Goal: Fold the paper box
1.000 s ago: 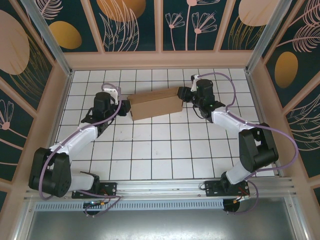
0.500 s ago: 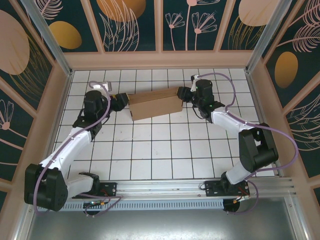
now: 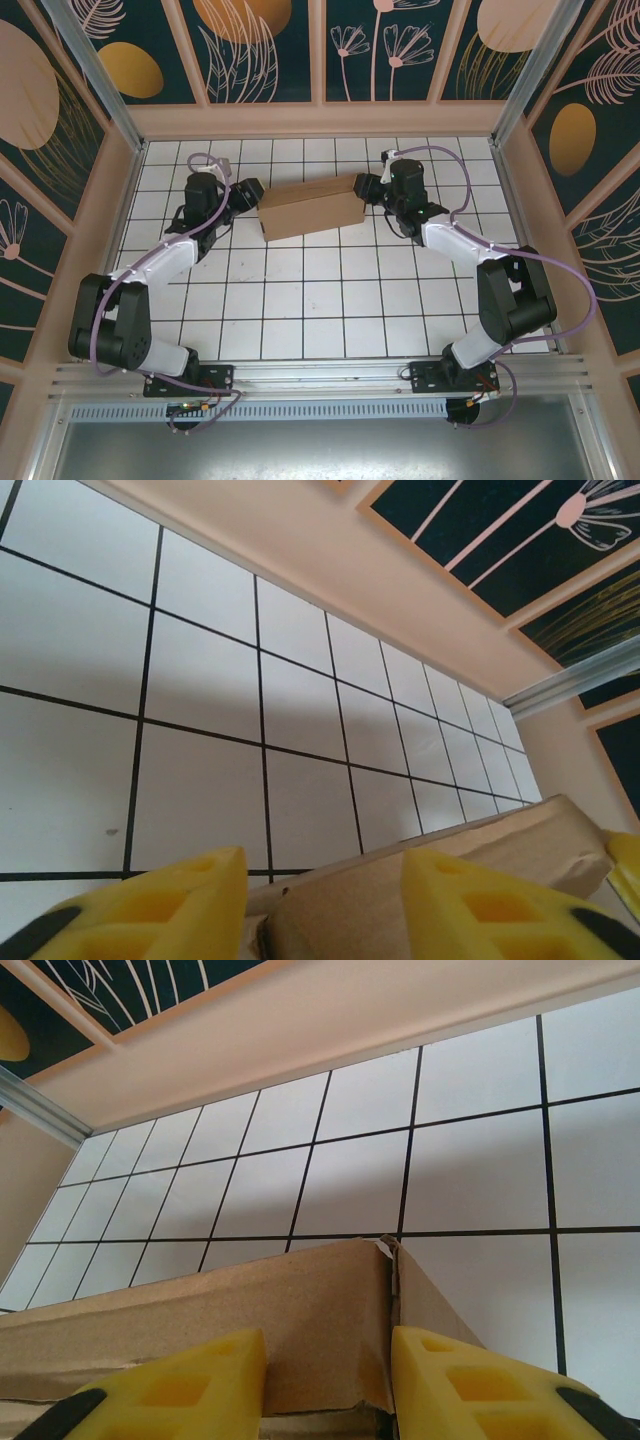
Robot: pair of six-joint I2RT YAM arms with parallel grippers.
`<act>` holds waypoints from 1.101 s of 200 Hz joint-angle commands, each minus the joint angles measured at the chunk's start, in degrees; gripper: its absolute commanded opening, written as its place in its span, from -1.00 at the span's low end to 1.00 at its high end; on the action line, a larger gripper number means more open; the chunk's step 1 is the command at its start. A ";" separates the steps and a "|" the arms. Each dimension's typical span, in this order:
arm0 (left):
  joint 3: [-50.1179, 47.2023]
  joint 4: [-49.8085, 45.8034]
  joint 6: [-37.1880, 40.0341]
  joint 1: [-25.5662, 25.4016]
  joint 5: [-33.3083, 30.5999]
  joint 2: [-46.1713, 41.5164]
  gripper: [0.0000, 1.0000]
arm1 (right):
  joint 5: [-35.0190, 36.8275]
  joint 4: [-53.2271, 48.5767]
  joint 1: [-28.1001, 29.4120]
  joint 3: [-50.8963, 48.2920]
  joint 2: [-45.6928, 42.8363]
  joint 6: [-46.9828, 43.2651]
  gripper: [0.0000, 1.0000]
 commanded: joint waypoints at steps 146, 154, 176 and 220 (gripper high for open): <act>-17.05 12.84 -6.78 -0.40 -2.51 2.60 -0.27 | 4.50 -4.09 0.97 -4.02 -0.35 -0.69 -0.17; -16.68 12.11 -6.35 -0.33 -2.79 2.41 -0.26 | 4.50 -6.79 0.95 -2.02 -0.21 -1.86 -0.10; -14.96 9.68 -4.68 -0.39 -3.11 2.14 -0.26 | 5.99 -11.08 0.95 1.16 -1.20 -5.47 0.16; -12.53 7.08 -2.01 -0.40 -2.80 2.52 -0.28 | -0.18 -6.68 -1.84 -1.00 -8.96 -4.19 0.98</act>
